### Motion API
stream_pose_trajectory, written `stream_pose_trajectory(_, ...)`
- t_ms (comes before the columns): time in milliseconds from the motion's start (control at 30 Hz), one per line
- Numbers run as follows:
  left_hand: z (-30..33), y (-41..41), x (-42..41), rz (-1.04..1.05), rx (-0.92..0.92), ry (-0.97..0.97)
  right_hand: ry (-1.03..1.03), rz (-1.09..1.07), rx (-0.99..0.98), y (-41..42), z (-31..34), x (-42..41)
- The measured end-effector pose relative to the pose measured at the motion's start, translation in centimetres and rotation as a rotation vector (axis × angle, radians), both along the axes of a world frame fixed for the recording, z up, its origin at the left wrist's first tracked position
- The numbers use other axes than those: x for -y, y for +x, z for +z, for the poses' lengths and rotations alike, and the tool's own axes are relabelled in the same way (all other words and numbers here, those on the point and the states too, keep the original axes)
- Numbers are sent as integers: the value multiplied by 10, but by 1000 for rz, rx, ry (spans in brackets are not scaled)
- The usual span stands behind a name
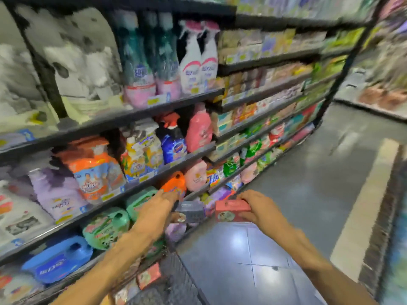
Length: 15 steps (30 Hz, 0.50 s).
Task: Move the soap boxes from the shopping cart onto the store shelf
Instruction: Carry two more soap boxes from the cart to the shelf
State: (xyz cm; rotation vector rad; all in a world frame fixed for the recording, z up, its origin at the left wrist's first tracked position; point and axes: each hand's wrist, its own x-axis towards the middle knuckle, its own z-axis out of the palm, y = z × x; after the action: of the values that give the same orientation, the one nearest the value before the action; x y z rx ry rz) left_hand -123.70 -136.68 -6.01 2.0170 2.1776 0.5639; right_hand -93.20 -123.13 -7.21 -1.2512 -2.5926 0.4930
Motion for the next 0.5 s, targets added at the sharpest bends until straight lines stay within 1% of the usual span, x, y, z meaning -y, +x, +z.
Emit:
stream_pose_trajectory(100,36,55,-43,-111,-3,81,48,-61,-47,62,32,-15)
stream_pose_trajectory(167,54,94,-71,-117,92,119,80,-112,-29,105,47,-30)
stream_pose_trajectory(200,60,113,-86,-141,90,135,86,-128,-24,126,54,-38)
stream_pose_trajectory(267,71,150,-118,-244,-44,144,102,-164,-23,169,65,-56)
stream_pose_trajectory(300,75,168,-135,-265,-72,136,104,-187,-26,191,70,-65)
stream_pose_trajectory(333,80,186,-152,-278,-82,109,104,-208,-32,212,74,-74)
stream_pose_trajectory(400,88,222,-183,-298,-89,125,121,-218,-42,250,85,-95)
stream_pose_trajectory(500,97,266,-225,-348,-109,161,156,-249,1,296,104,-124)
